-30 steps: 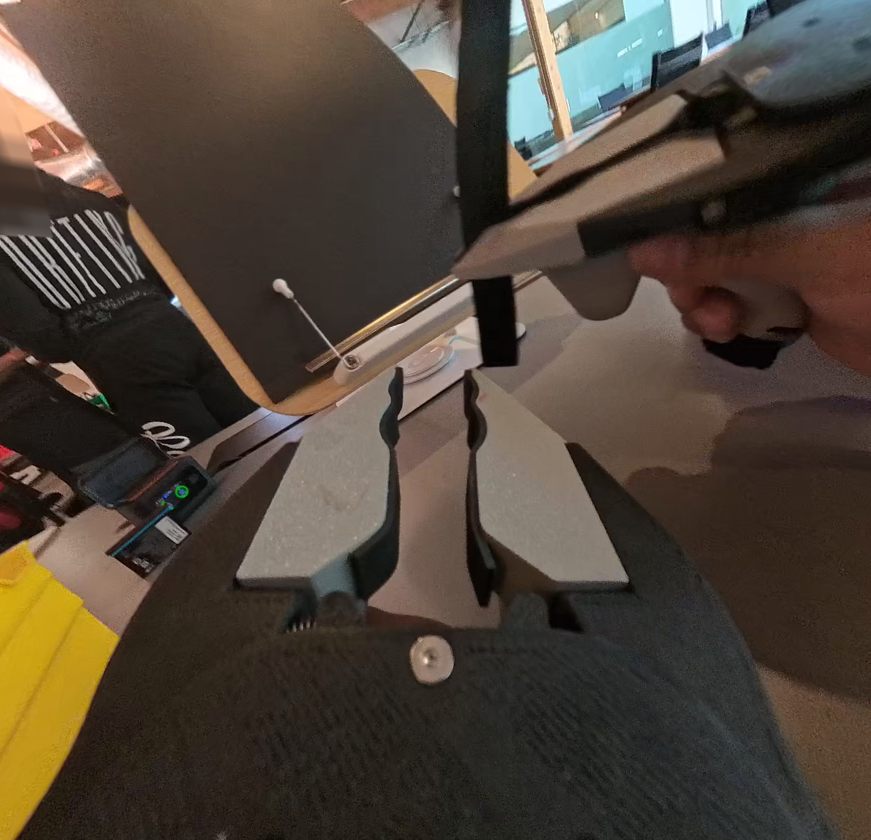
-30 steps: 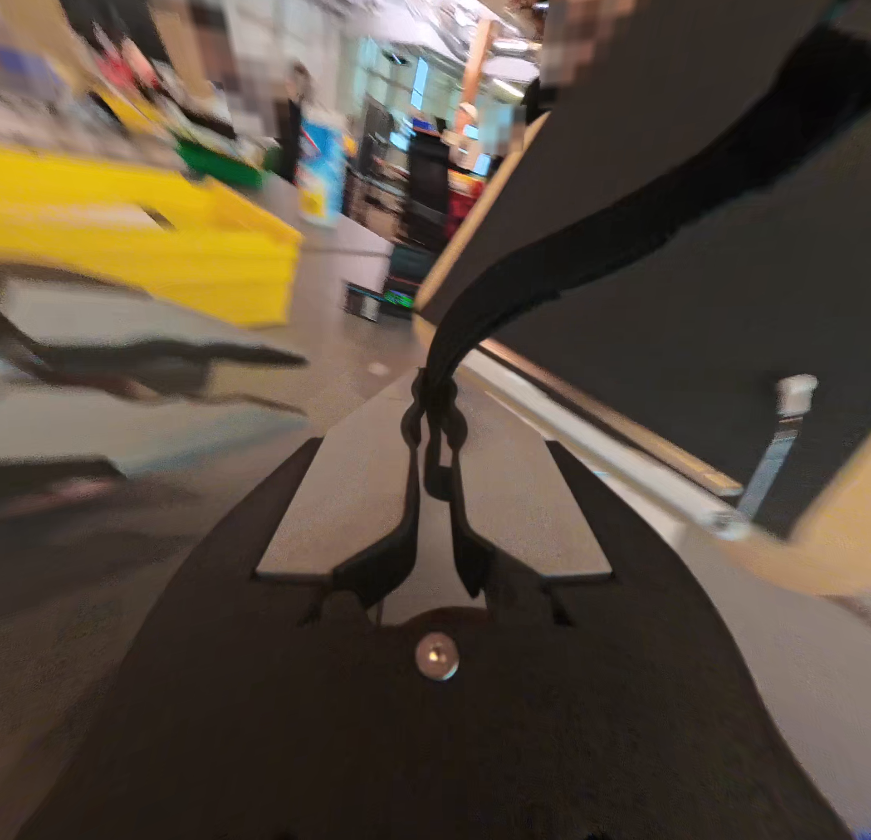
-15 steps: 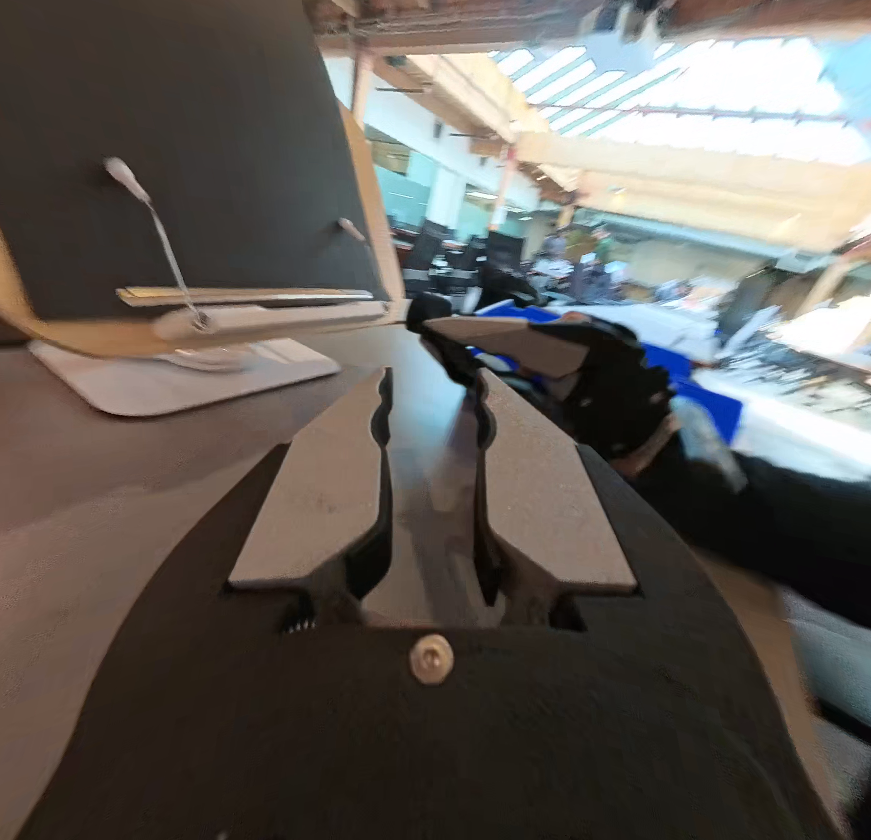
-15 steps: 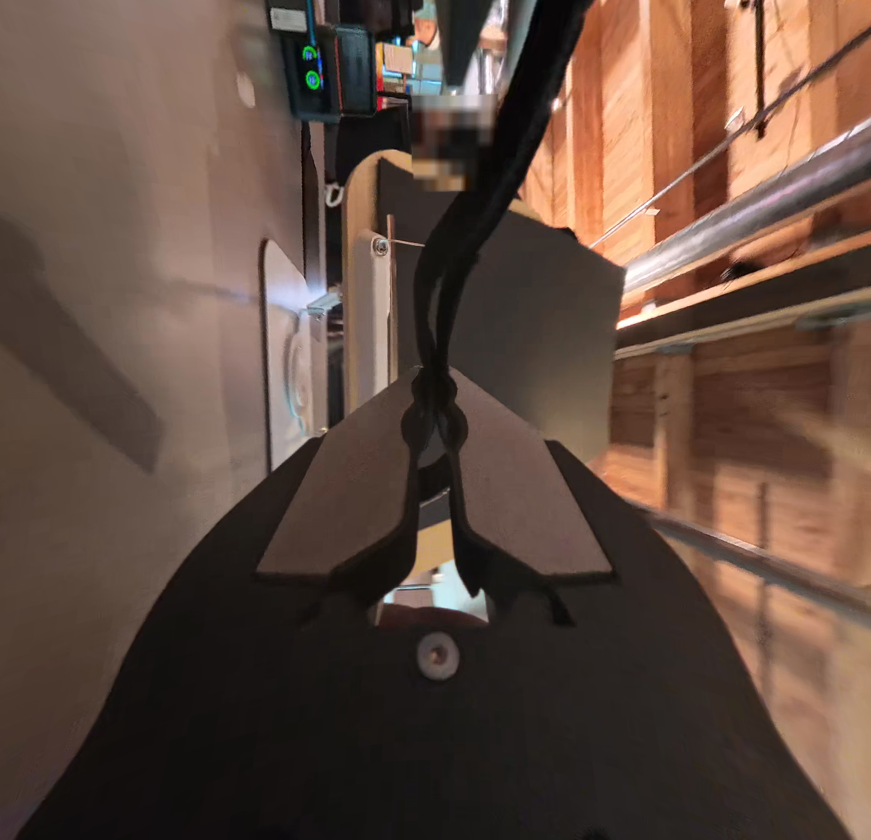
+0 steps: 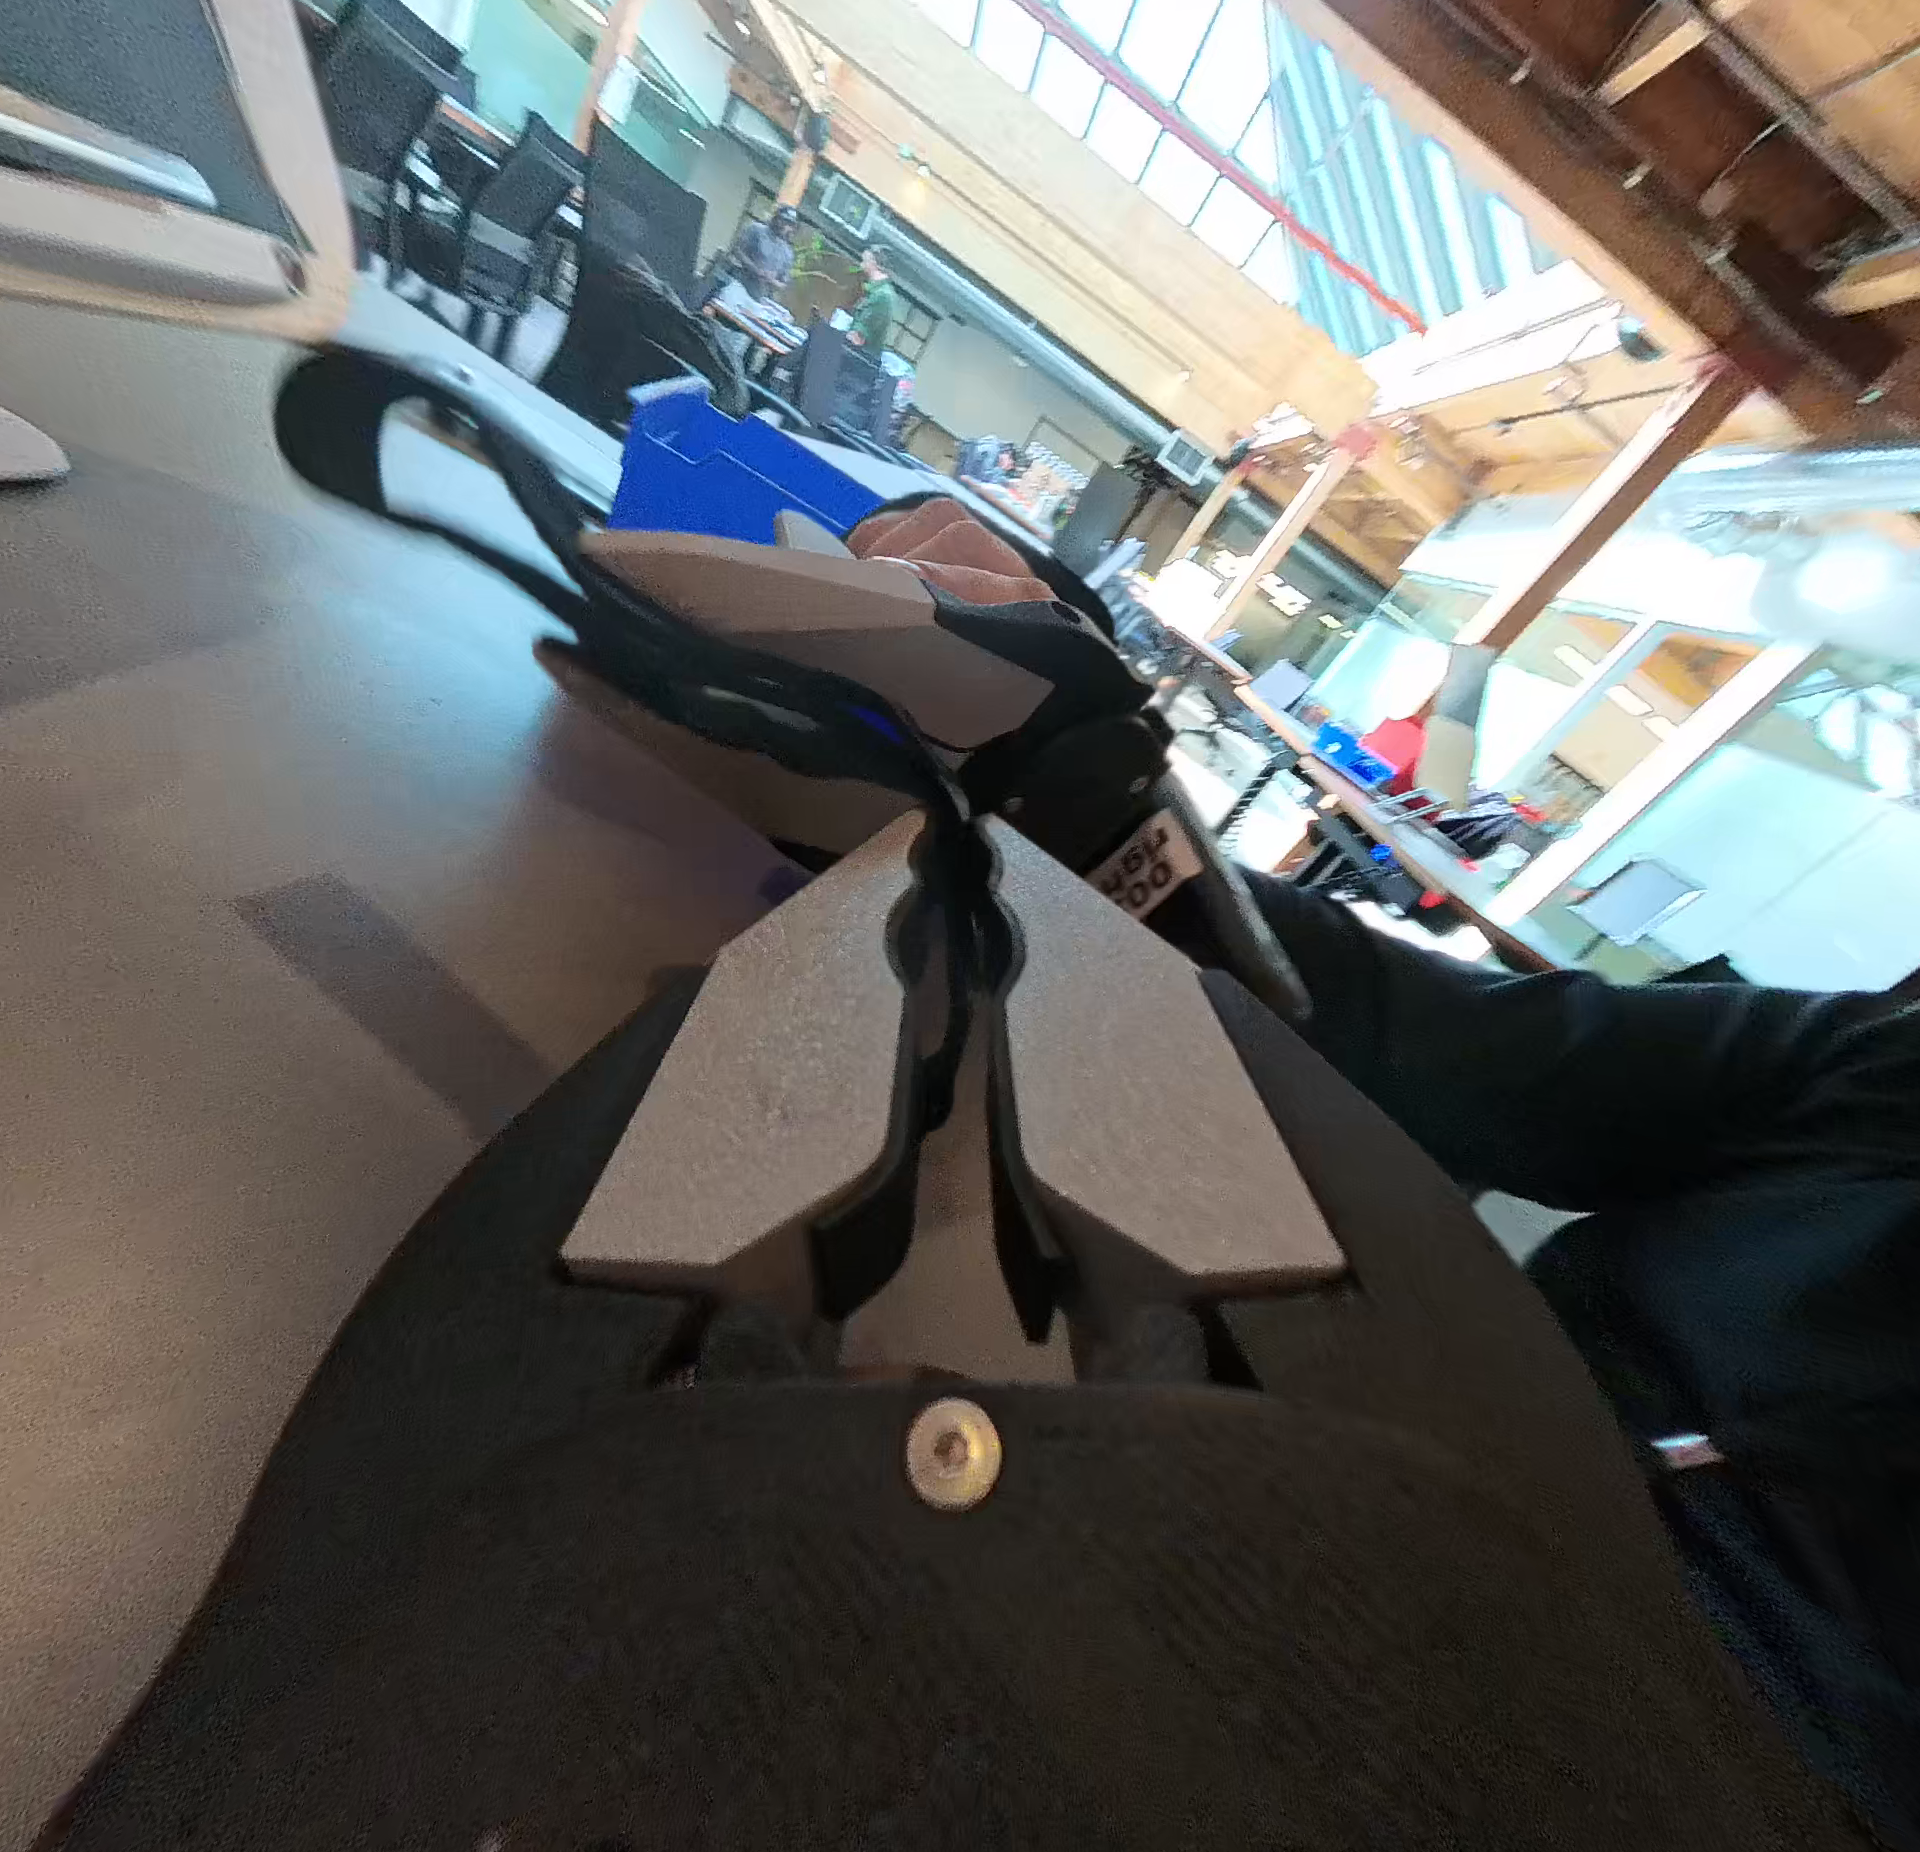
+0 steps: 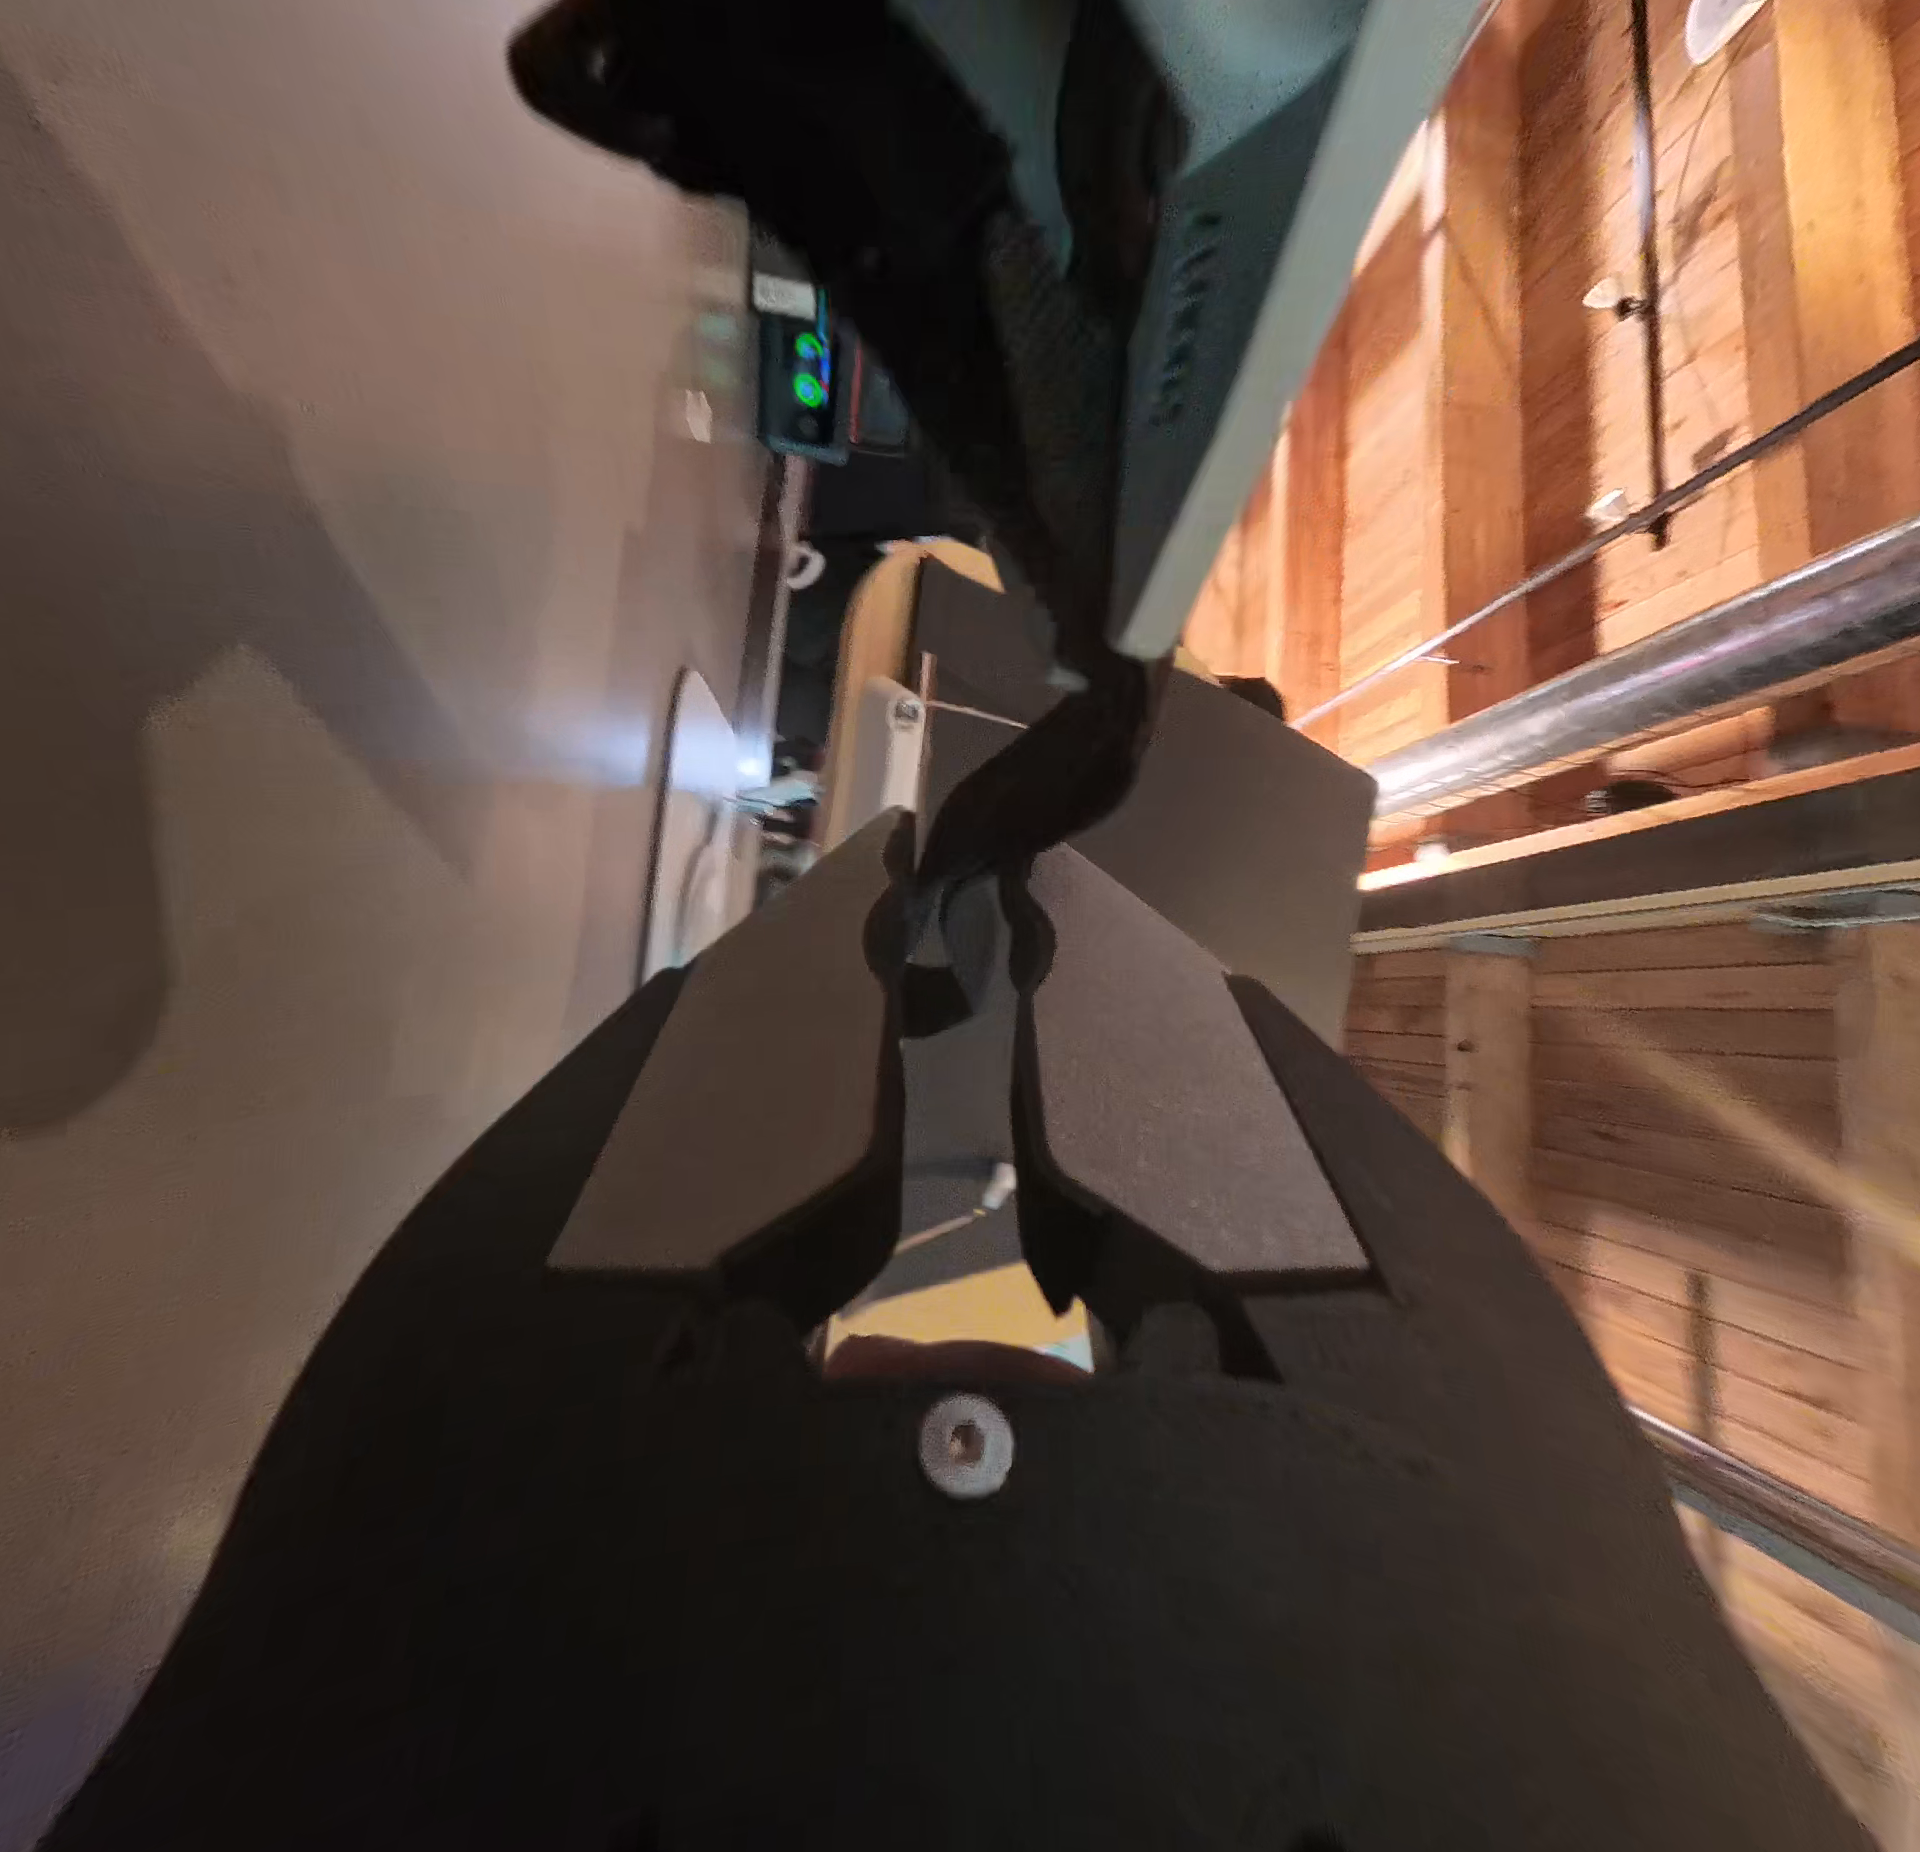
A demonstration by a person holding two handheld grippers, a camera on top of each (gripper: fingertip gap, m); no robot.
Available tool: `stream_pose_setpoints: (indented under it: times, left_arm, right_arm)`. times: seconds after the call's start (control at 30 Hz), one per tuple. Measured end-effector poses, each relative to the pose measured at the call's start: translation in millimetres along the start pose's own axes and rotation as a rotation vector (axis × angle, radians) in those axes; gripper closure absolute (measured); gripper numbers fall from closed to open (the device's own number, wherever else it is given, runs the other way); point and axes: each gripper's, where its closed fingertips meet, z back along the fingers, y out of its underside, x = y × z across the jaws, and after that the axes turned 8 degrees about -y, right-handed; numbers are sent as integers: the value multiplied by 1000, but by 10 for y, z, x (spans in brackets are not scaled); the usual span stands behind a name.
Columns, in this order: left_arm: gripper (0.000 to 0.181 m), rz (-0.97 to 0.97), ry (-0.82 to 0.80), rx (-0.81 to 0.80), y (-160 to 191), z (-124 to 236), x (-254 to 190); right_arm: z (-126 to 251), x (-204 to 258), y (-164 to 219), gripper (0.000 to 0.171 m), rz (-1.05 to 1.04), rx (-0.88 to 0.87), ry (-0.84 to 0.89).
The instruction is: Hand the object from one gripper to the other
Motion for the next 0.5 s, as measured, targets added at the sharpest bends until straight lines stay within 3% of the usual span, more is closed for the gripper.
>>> stream_pose_setpoints:
  times: [0.1,0.2,0.3,0.5]
  left_arm:
    - [180,-143,-100,-40,-72,22,66]
    - [180,-315,-215,-99,-163,53,122]
    - [180,-474,-296,-100,-148,21,126]
    - [180,-629,-416,-150,-219,47,179]
  right_arm:
    - [4,69,-21,137,-118,-57,-65]
    - [94,155,-160,134,-398,-231,-197]
    - [220,77,-239,120,-705,-402,-301]
    - [367,-118,-349,110,-1048,-638,-403]
